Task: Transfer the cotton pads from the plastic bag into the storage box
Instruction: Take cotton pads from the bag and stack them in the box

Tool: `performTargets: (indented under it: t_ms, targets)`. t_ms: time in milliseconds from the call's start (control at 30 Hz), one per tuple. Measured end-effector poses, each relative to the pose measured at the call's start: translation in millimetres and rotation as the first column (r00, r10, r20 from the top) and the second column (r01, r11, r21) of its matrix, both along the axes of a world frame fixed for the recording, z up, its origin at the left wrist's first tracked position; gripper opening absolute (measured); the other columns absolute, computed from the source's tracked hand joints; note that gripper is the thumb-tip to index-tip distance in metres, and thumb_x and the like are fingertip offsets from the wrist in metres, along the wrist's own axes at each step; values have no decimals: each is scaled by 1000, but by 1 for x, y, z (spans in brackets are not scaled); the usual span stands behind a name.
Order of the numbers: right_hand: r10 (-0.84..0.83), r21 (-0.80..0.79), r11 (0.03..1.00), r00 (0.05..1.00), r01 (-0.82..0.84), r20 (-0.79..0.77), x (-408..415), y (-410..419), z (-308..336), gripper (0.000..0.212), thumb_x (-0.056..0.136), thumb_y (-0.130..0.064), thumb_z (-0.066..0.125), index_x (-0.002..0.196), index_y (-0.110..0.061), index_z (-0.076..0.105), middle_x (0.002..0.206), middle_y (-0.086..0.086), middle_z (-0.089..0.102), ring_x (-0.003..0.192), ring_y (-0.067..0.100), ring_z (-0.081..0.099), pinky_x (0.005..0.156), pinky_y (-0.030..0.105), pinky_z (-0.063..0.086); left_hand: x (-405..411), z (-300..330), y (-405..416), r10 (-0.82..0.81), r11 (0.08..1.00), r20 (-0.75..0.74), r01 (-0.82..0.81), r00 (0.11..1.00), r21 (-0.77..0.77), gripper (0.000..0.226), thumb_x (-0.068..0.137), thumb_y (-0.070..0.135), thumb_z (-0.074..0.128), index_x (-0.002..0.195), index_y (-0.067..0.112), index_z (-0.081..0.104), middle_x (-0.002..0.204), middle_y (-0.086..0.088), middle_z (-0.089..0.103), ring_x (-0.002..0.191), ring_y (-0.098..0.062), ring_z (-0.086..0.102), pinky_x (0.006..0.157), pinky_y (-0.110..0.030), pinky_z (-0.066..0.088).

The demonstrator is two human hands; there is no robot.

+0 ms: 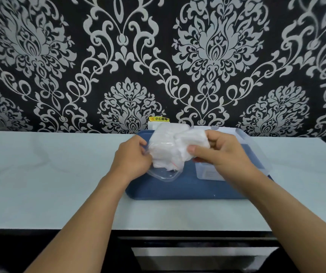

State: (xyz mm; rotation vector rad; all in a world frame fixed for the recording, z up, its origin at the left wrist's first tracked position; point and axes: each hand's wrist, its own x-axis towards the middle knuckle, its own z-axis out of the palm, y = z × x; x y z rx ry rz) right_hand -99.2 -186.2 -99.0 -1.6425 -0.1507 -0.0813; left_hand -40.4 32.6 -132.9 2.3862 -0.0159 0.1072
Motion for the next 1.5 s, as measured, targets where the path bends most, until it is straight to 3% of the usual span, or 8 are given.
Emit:
performTargets:
  t_ms: [200, 433, 633, 767, 867, 1033, 1233, 1500]
  targets:
    - [115, 162, 983, 976, -85, -185, -2, -2, 4, 26, 95, -1, 58, 120, 0, 62, 88, 9, 72, 71, 18, 67, 61, 24, 56, -45, 44, -40, -94, 698, 153, 175, 984, -694, 45, 77, 35, 68, 120, 25, 62, 121, 3, 61, 106, -9, 62, 91, -27, 51]
    - [45, 170, 985, 967, -3, -249, -6, 4, 2, 36, 98, -28, 45, 118, -6, 65, 96, 15, 66, 84, 22, 58, 68, 36, 46, -56, 26, -107, -181, 609, 63, 162, 981, -776, 28, 105, 31, 46, 133, 34, 48, 121, 4, 65, 102, -9, 66, 79, -20, 56]
    - [-60, 77, 993, 957, 85, -285, -4, -13, -2, 31, 100, -36, 52, 113, -16, 72, 109, 13, 74, 94, 21, 68, 79, 40, 52, -44, 19, -126, -201, 736, 229, 301, 952, -607, 45, 106, 25, 44, 148, 23, 30, 122, 8, 52, 110, -2, 56, 93, -10, 42]
    - [-270, 2, 959, 920, 282, -285, 5, -70, 16, 34, 88, -29, 73, 104, 0, 73, 87, 5, 75, 72, 12, 62, 58, 24, 42, -38, 15, -134, -209, 773, 254, 319, 944, -549, 47, 100, 24, 57, 143, 23, 38, 118, 8, 52, 102, -4, 58, 94, -24, 51]
    - [-565, -201, 824, 796, 531, -216, 19, -122, 21, 33, 78, -15, 84, 91, 11, 69, 91, 18, 74, 73, 22, 71, 52, 24, 56, -34, 10, -135, -391, 889, 450, 456, 803, -39, 44, 96, 30, 61, 138, 23, 47, 130, 6, 54, 118, -10, 50, 101, -26, 43]
    - [-612, -657, 644, 779, 392, -135, 48, -120, 2, 30, 67, -20, 88, 73, 2, 67, 71, 10, 68, 62, 22, 68, 54, 35, 59, -31, 5, -136, -575, 724, 157, 411, 803, 554, 38, 96, 55, 51, 103, 21, 70, 107, -4, 72, 101, -29, 63, 80, -33, 43]
    - [-627, -899, 232, 764, 370, 153, 55, -110, -16, 37, 65, -29, 81, 68, -15, 47, 77, 5, 62, 64, 24, 56, 53, 26, 38, -37, 11, -135, -580, 704, 128, 416, 805, 575, 43, 101, 50, 47, 71, 21, 56, 86, -6, 67, 85, -27, 58, 68, -32, 25]
    - [-599, -830, 457, 801, 320, -20, 57, -123, -27, 83, 57, -52, 90, 115, -11, 48, 103, 2, 56, 90, 23, 54, 68, 33, 40, -38, 9, -135, -573, 726, 164, 405, 803, 555, 41, 101, 49, 47, 69, 23, 50, 81, -4, 64, 75, -23, 45, 70, -32, 27]
